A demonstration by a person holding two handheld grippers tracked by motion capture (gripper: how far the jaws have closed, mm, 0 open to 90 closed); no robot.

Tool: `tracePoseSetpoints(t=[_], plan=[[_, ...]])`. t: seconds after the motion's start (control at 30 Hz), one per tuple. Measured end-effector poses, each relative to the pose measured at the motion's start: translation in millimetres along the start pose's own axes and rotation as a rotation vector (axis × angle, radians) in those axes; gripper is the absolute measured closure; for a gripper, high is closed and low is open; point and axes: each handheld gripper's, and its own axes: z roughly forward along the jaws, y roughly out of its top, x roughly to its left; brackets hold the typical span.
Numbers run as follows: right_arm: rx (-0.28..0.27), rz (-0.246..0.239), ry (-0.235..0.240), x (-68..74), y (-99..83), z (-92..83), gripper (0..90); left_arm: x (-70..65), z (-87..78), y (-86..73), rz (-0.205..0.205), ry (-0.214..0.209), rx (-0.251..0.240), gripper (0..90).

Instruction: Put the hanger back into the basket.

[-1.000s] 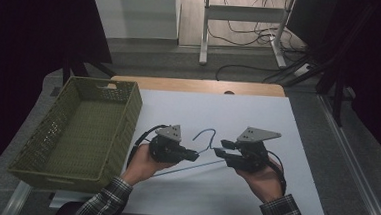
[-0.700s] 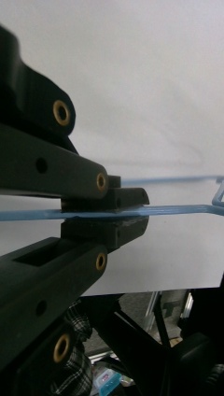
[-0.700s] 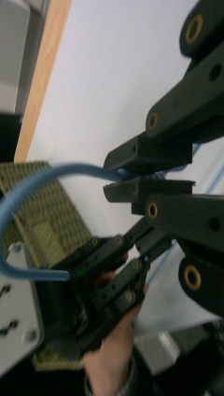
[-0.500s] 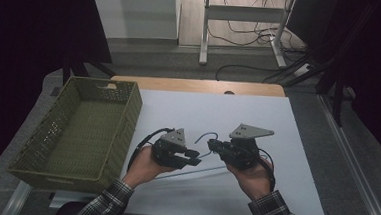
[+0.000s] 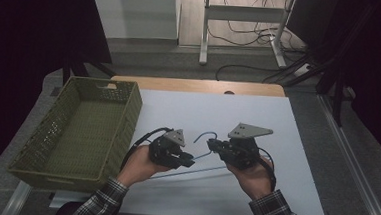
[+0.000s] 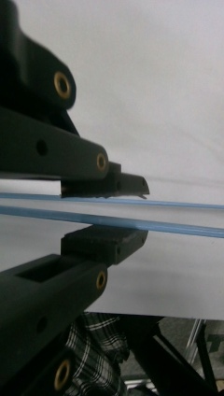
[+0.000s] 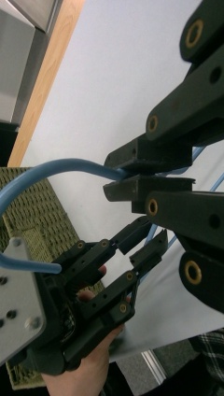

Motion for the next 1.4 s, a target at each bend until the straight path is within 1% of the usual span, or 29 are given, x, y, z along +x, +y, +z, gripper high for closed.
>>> tracePoseSetpoints(t=[0.07,0.13,0.17,0.27,0.37,0.4,0.43,0.53,0.57,0.6,0.63,0.67,0.7,0.73,0.87,0.9,0.93,0.97,1.0,1.03,1.07,1.1,1.13,1.2,1.23,1.27,1.3,1.33,1.4], plan=[[0.002,-0.006,-0.001,0.7,0.6,0.4,85.7,0.0,0.4,0.1,0.007,-0.012,0.004,83.6],[0.005,-0.008,-0.002,1.0,1.0,0.9,85.6,-1.4,1.7,0.9,0.018,-0.038,0.012,85.8],[0.006,-0.009,-0.004,1.0,0.9,1.1,85.6,-2.3,2.2,1.2,0.022,-0.03,0.014,86.4],[0.011,-0.008,-0.001,0.3,1.0,1.6,85.6,-3.3,3.6,1.3,0.024,-0.039,0.017,86.9],[0.011,-0.007,0.0,-1.0,1.3,0.5,85.3,-0.3,4.1,-1.1,-0.013,-0.091,-0.022,87.1],[0.012,-0.001,0.005,-1.5,1.5,0.2,85.3,-1.1,3.3,-1.1,-0.006,-0.071,-0.027,87.1],[0.008,0.0,0.0,-1.9,1.5,-0.1,85.1,-1.0,3.4,-0.9,-0.014,-0.085,-0.03,87.2],[0.006,0.006,0.002,-3.1,1.7,-0.9,84.8,-1.4,3.6,-0.5,-0.019,-0.084,-0.034,87.2],[0.006,0.007,0.003,-3.2,1.8,-0.9,84.8,-1.8,2.8,-0.5,-0.017,-0.069,-0.039,87.2],[0.003,0.003,-0.004,-3.0,1.8,-1.2,84.8,-1.0,3.2,-0.6,-0.023,-0.089,-0.042,87.2],[0.002,0.005,0.001,-3.4,1.9,-1.4,84.6,-1.9,2.6,-1.2,-0.024,-0.068,-0.059,87.2],[-0.003,0.003,-0.006,-3.4,1.9,-2.0,84.3,-1.2,2.4,-1.3,-0.031,-0.088,-0.061,87.2],[-0.003,0.004,-0.004,-3.6,2.0,-2.3,84.2,-1.8,1.3,-1.3,-0.026,-0.068,-0.068,87.2],[-0.009,0.007,-0.006,-4.0,1.8,-2.7,83.6,-1.3,0.7,-1.1,-0.035,-0.084,-0.074,87.2],[-0.011,0.006,-0.015,-4.5,2.1,-3.2,77.8,-1.0,-1.3,-1.5,-0.045,-0.073,-0.093,87.2],[-0.013,0.008,-0.014,-4.7,2.0,-3.3,76.4,-0.6,-0.9,-1.7,-0.055,-0.09,-0.095,87.2],[-0.015,0.009,-0.009,-4.6,2.0,-3.5,76.6,-1.3,-1.5,-1.8,-0.051,-0.072,-0.096,87.2],[-0.011,0.008,-0.017,-4.2,2.1,-3.5,79.0,-0.6,-1.3,-1.9,-0.053,-0.089,-0.094,87.2],[-0.009,0.004,-0.018,-4.3,2.2,-4.0,79.7,-1.4,-1.8,-2.2,-0.055,-0.074,-0.103,87.2],[-0.012,0.007,-0.018,-4.6,2.2,-4.4,79.3,-0.8,-1.8,-1.9,-0.064,-0.093,-0.107,87.2],[-0.017,0.012,-0.013,-5.0,2.2,-5.0,79.1,-1.3,-2.3,-1.7,-0.06,-0.079,-0.107,87.2],[-0.016,0.012,-0.019,-4.8,2.1,-5.2,81.6,-1.2,-2.3,-1.4,-0.063,-0.092,-0.104,87.2],[-0.011,0.01,-0.026,-4.9,2.1,-5.6,84.0,-1.7,-2.4,-1.1,-0.057,-0.085,-0.102,87.1],[-0.029,0.03,-0.011,-5.2,2.3,-7.2,85.4,-2.1,-2.1,-0.4,-0.057,-0.085,-0.112,86.8],[-0.031,0.02,-0.02,-4.4,3.2,-7.9,85.5,-3.0,-2.3,0.5,-0.049,-0.068,-0.112,86.4],[-0.032,0.016,-0.026,-3.3,4.2,-8.8,85.5,-3.0,-3.4,1.9,-0.022,-0.041,-0.098,85.8],[-0.032,0.008,-0.035,-2.1,5.3,-9.6,85.6,-3.9,-3.6,3.9,-0.03,-0.036,-0.113,81.8],[-0.032,0.003,-0.035,-1.3,6.2,-10.0,85.7,-4.5,-4.7,6.4,-0.029,-0.027,-0.124,71.7],[-0.022,0.0,-0.03,0.3,7.9,-9.3,85.7,-6.2,-7.2,12.5,-0.001,-0.005,-0.122,70.8]])
